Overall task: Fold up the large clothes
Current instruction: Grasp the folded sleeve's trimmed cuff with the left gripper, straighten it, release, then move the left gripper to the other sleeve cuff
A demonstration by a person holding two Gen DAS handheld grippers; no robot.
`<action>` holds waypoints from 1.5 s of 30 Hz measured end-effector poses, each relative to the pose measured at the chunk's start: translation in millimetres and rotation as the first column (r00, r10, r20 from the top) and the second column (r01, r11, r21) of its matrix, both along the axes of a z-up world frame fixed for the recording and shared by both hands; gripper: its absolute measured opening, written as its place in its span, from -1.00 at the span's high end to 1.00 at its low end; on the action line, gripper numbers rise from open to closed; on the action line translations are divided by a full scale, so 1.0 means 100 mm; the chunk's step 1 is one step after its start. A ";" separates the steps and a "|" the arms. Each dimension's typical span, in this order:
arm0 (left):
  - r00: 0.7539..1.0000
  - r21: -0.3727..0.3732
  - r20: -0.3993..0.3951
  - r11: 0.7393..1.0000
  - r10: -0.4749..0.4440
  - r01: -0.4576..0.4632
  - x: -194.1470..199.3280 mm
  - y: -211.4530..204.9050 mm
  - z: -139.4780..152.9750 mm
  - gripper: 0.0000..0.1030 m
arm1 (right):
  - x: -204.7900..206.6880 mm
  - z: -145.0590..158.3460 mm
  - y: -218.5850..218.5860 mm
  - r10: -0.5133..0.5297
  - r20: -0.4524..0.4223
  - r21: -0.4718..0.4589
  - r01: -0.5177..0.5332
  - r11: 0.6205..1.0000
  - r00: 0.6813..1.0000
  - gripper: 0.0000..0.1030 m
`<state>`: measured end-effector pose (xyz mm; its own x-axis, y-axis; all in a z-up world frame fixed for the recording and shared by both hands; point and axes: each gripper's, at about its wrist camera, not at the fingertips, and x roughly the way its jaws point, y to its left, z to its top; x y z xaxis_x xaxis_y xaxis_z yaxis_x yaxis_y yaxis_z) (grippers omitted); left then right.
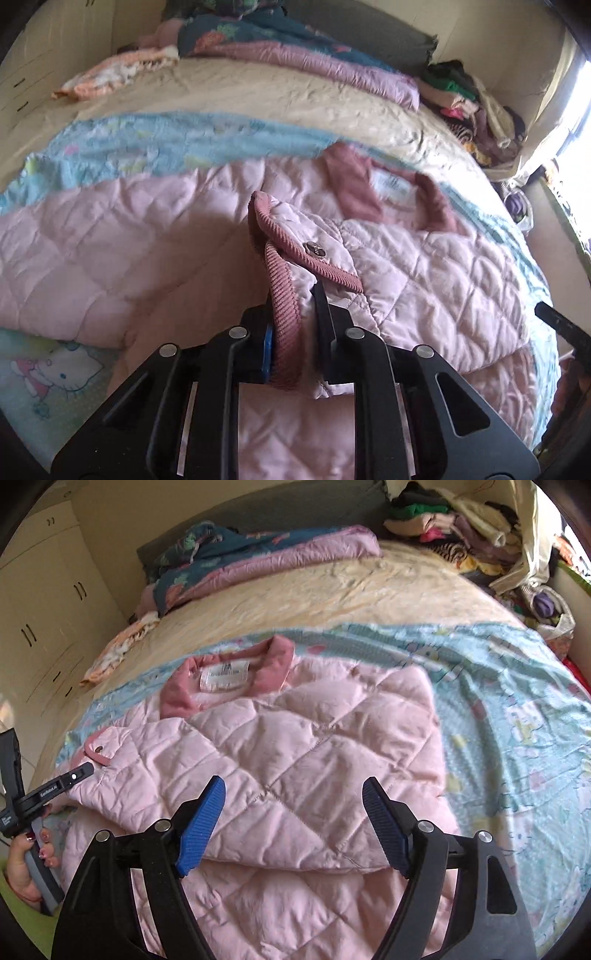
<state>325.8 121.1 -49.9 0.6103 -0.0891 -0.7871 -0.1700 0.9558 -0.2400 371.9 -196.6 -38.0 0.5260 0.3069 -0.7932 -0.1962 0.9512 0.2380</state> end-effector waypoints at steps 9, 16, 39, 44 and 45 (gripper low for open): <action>0.998 -0.025 -0.060 1.000 0.004 -0.006 -0.02 0.03 -0.29 0.68 | 0.19 -0.53 -0.11 -0.097 -0.130 -0.073 0.088 0.993 0.987 -0.52; 0.998 -0.010 -0.061 1.000 -0.006 0.006 -0.09 0.00 -0.20 0.18 | 0.04 -0.38 -0.18 -0.108 -0.104 0.017 0.111 0.994 0.989 -0.59; 0.995 -0.045 -0.014 0.994 0.102 -0.103 -0.77 0.37 0.15 -0.82 | -0.68 0.29 0.39 -0.018 0.043 0.143 0.011 0.990 0.999 -0.92; 0.991 -0.040 -0.004 0.990 0.135 -0.135 -0.92 0.56 0.18 -0.82 | -0.76 0.41 0.63 0.021 0.069 0.136 -0.030 0.990 0.997 -0.92; 0.990 -0.030 -0.003 0.990 0.141 -0.141 -0.95 0.59 0.18 -0.82 | -0.77 0.42 0.68 0.031 0.071 0.138 -0.041 0.990 0.997 -0.92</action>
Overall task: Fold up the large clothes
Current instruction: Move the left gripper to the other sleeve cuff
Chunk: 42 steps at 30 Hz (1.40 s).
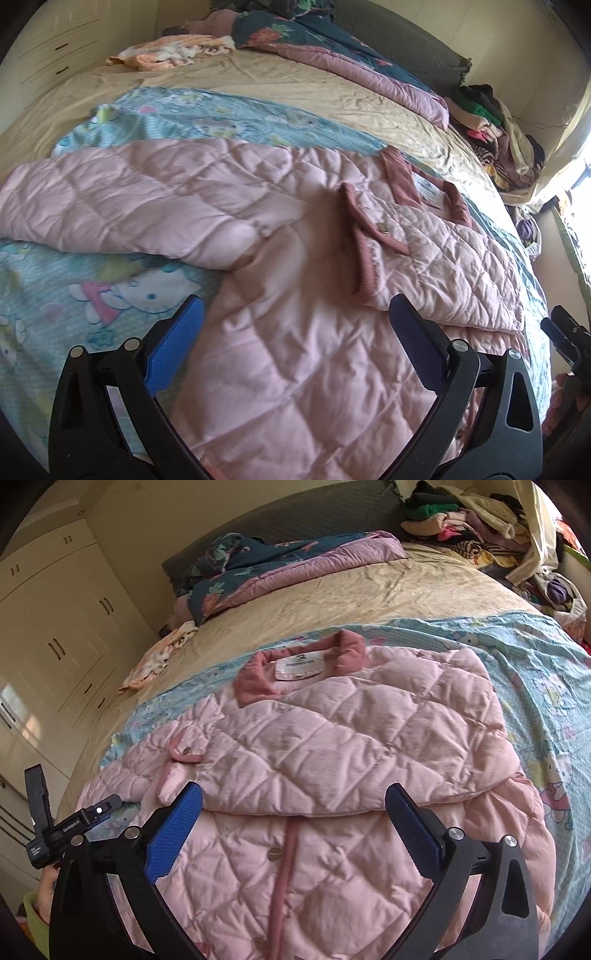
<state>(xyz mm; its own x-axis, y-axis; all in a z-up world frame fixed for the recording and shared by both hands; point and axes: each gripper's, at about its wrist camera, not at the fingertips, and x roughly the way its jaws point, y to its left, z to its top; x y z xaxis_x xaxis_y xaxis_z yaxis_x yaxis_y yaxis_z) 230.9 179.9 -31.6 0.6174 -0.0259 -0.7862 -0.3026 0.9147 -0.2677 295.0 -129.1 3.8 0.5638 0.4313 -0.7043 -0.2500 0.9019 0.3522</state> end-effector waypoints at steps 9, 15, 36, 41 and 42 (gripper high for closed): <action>0.999 -0.007 0.008 0.999 0.040 -0.040 -0.21 0.29 0.04 -0.82 | -0.11 0.12 0.47 0.087 0.031 -0.012 -0.087 0.996 0.996 -0.92; 0.997 -0.017 0.012 0.997 0.075 -0.075 -0.32 0.49 0.05 -0.82 | -0.18 0.22 0.77 0.134 0.058 -0.029 -0.133 0.991 0.989 -0.92; 0.977 -0.048 -0.006 0.976 0.214 -0.214 -0.61 1.25 -0.12 -0.82 | -0.30 0.18 1.95 0.326 0.081 -0.137 -0.314 0.940 0.942 -0.92; 0.969 -0.055 -0.013 0.968 0.246 -0.246 -0.64 1.41 -0.21 -0.82 | -0.32 0.11 2.21 0.370 0.069 -0.148 -0.357 0.922 0.927 -0.92; 0.969 -0.059 -0.016 0.967 0.248 -0.249 -0.64 1.43 -0.22 -0.82 | -0.32 0.09 2.25 0.376 0.065 -0.148 -0.364 0.920 0.924 -0.92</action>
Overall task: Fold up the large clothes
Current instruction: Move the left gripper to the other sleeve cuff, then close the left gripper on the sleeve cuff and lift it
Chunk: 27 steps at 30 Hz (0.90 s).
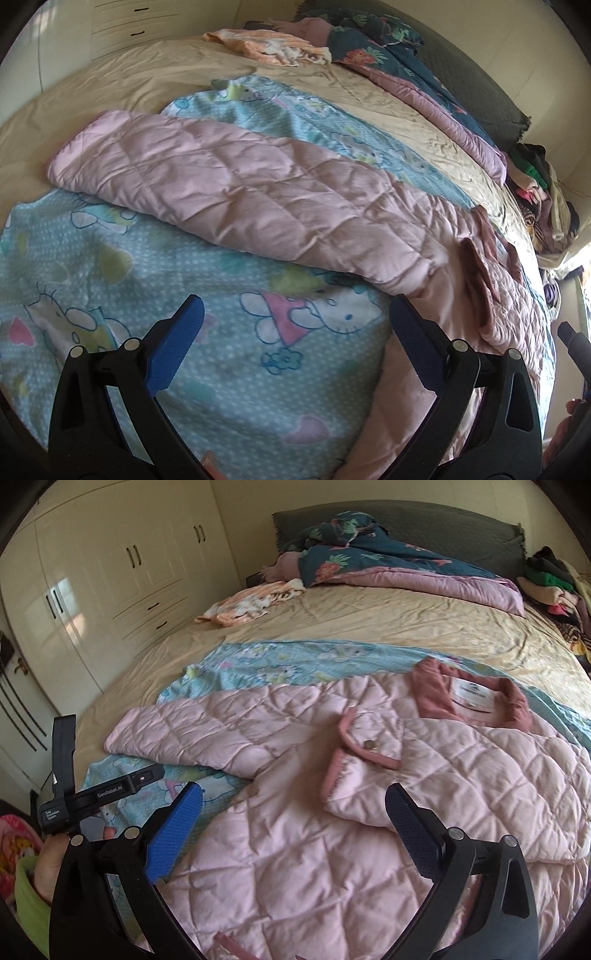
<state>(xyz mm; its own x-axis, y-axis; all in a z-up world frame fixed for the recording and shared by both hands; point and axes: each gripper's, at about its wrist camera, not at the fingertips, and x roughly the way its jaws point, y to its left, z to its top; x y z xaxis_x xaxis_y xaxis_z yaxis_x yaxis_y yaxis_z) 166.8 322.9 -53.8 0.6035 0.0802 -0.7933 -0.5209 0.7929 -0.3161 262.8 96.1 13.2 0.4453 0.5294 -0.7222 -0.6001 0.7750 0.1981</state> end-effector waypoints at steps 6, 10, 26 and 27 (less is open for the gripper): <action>1.000 -0.094 0.005 0.995 0.018 -0.018 0.00 0.19 -0.16 -0.82 | -0.03 -0.09 0.20 0.033 -0.019 -0.010 -0.033 0.999 0.999 -0.92; 0.999 -0.128 0.019 0.991 0.043 -0.040 0.01 0.31 -0.22 -0.82 | -0.06 -0.15 0.28 0.052 -0.037 -0.009 -0.053 0.999 0.998 -0.92; 0.954 -0.195 0.038 0.939 0.296 -0.284 0.05 1.22 -0.52 -0.69 | -0.04 -0.24 0.26 0.052 -0.071 0.010 -0.051 0.999 0.996 -0.92; 0.950 -0.196 0.039 0.934 0.310 -0.297 0.06 1.29 -0.53 -0.69 | -0.04 -0.24 0.24 0.047 -0.072 0.010 -0.046 0.999 0.996 -0.92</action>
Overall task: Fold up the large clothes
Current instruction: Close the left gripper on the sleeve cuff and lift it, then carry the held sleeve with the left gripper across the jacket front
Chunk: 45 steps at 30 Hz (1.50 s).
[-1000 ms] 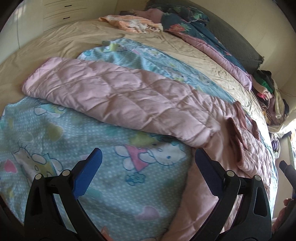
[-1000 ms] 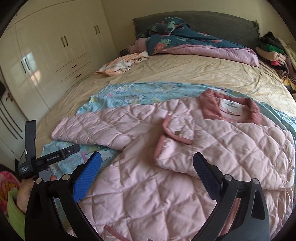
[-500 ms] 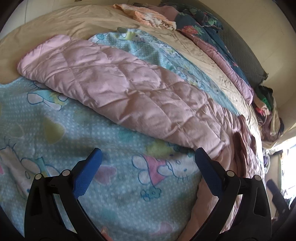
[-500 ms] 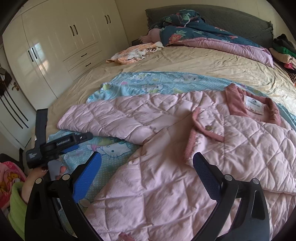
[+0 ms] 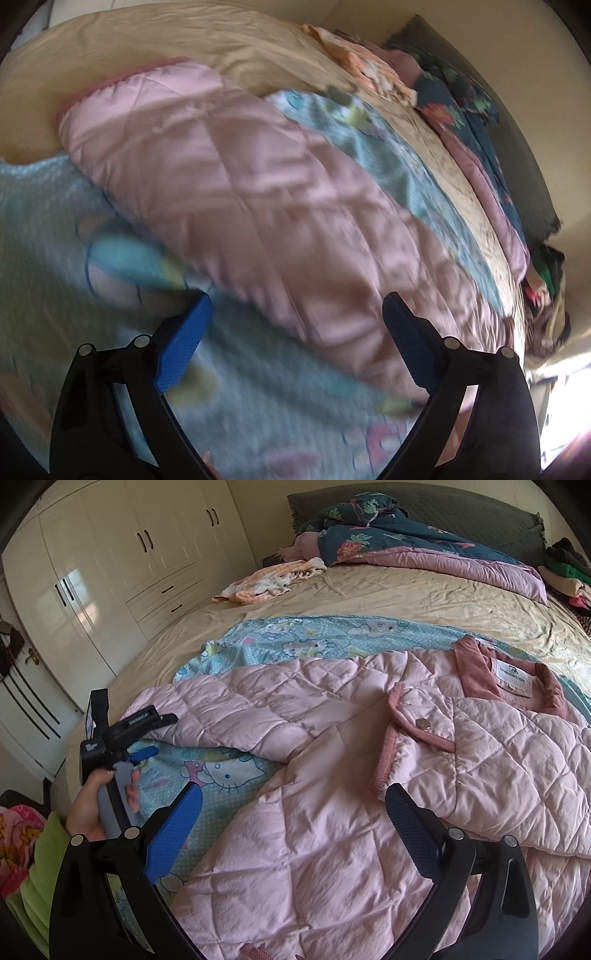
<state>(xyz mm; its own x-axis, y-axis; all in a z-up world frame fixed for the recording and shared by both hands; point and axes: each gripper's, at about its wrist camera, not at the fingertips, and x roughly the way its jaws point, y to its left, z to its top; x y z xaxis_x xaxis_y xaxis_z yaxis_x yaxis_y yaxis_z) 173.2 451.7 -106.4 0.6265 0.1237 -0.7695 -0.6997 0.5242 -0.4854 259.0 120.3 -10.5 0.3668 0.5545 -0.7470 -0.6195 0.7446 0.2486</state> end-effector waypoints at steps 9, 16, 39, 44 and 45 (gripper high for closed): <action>0.993 0.041 -0.049 0.994 0.108 -0.106 0.07 0.37 0.02 -0.14 | 0.09 0.07 -0.23 -0.048 0.004 0.016 0.048 0.999 0.999 -0.92; 0.994 0.102 0.035 0.989 0.100 -0.103 -0.06 0.34 0.37 0.67 | 0.11 0.15 -0.43 -0.082 0.005 0.035 0.082 0.996 0.997 -0.92; 0.958 0.279 0.270 0.960 -0.100 0.022 -0.16 -0.59 1.87 0.75 | -0.15 0.56 -1.17 -0.201 0.039 0.124 0.195 0.973 0.979 -0.92; 0.951 0.289 0.284 0.957 -0.124 0.039 -0.13 -0.75 2.00 0.75 | -0.19 0.62 -1.33 -0.226 0.041 0.134 0.219 0.967 0.973 -0.92; 0.949 0.294 0.286 0.955 -0.131 0.044 -0.12 -0.79 2.03 0.75 | -0.21 0.63 -1.38 -0.235 0.039 0.138 0.228 0.964 0.971 -0.92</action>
<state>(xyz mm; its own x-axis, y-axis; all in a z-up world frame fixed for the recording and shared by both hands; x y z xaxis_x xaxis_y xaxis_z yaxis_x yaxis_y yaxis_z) 161.0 372.4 96.5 0.8398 0.2411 -0.4865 -0.4903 0.7218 -0.4886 238.5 -17.8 52.1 0.5350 0.5417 -0.6483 -0.4495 0.8323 0.3244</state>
